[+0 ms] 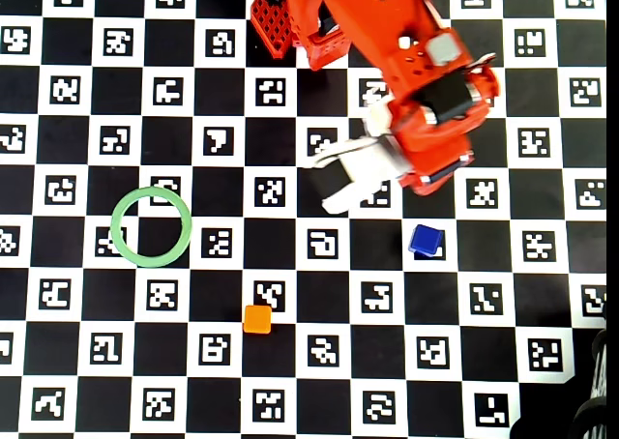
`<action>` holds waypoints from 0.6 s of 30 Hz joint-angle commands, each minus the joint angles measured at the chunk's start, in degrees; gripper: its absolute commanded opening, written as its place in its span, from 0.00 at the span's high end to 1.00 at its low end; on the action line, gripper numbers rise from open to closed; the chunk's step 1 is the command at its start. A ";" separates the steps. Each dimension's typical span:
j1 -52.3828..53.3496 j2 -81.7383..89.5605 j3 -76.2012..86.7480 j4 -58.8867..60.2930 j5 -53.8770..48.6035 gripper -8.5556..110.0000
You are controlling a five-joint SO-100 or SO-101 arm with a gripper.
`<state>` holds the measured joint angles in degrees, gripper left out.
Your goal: Grab the red cube then put it in the green circle then put the blue cube on top and finally the orange cube on top
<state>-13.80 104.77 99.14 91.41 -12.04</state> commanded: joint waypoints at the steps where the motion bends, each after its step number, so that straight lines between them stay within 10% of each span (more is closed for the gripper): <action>1: 10.28 5.89 -6.33 1.58 -7.21 0.90; 18: 36.04 -0.53 -17.67 4.57 -23.99 0.90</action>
<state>19.07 103.97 87.10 96.15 -33.57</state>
